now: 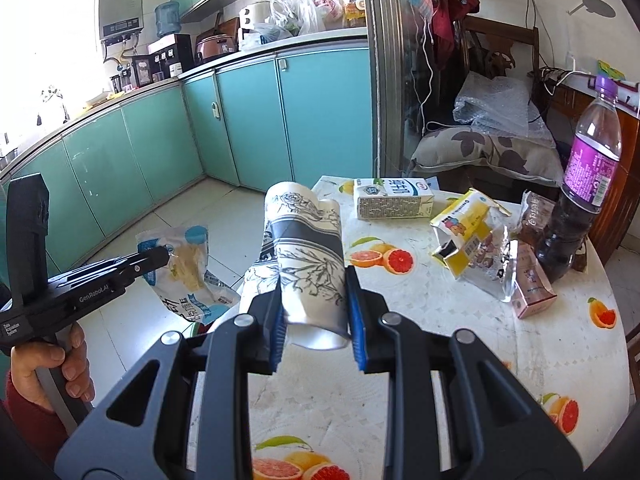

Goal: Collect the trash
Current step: 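Open the left gripper over the bin while the right gripper drops the paper cup in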

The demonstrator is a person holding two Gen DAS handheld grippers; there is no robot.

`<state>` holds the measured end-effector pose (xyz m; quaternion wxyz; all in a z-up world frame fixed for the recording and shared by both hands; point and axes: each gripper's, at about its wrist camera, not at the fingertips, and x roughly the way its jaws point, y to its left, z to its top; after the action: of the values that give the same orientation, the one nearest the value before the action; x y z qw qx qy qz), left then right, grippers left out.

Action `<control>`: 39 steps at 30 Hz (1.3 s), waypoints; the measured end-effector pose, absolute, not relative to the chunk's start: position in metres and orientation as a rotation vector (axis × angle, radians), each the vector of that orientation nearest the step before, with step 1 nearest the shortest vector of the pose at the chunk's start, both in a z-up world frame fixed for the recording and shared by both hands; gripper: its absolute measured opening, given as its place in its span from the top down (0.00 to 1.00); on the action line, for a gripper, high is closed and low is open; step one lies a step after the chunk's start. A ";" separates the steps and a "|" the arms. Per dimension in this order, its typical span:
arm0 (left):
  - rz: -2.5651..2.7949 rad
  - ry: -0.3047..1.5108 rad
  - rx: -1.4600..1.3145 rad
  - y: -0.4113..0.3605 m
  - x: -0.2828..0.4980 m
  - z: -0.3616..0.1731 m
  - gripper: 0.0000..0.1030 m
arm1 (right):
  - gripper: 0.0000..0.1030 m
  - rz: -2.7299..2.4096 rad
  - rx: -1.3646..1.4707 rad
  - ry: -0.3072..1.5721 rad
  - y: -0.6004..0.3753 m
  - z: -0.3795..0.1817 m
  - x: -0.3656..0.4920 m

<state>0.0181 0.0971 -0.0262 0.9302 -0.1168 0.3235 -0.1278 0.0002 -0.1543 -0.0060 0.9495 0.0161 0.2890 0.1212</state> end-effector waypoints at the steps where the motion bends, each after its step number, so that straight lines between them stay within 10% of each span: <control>1: -0.252 0.662 -0.246 0.102 0.019 -0.026 0.99 | 0.75 0.255 0.031 0.586 -0.151 -0.006 0.001; 34: -0.078 0.845 -0.255 0.149 0.060 -0.089 0.98 | 0.75 0.435 -0.044 0.746 -0.035 -0.040 0.105; 36: -0.059 0.855 -0.247 0.149 0.067 -0.093 0.94 | 0.67 0.425 -0.024 0.742 -0.039 -0.037 0.104; 39: -0.001 0.838 -0.240 0.151 0.073 -0.096 0.42 | 0.55 0.384 -0.056 0.701 -0.047 -0.031 0.091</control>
<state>0.0727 0.1507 -0.0963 0.9064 -0.1164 0.4060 -0.0006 0.0905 -0.0471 -0.0310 0.9208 -0.0271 0.3413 0.1871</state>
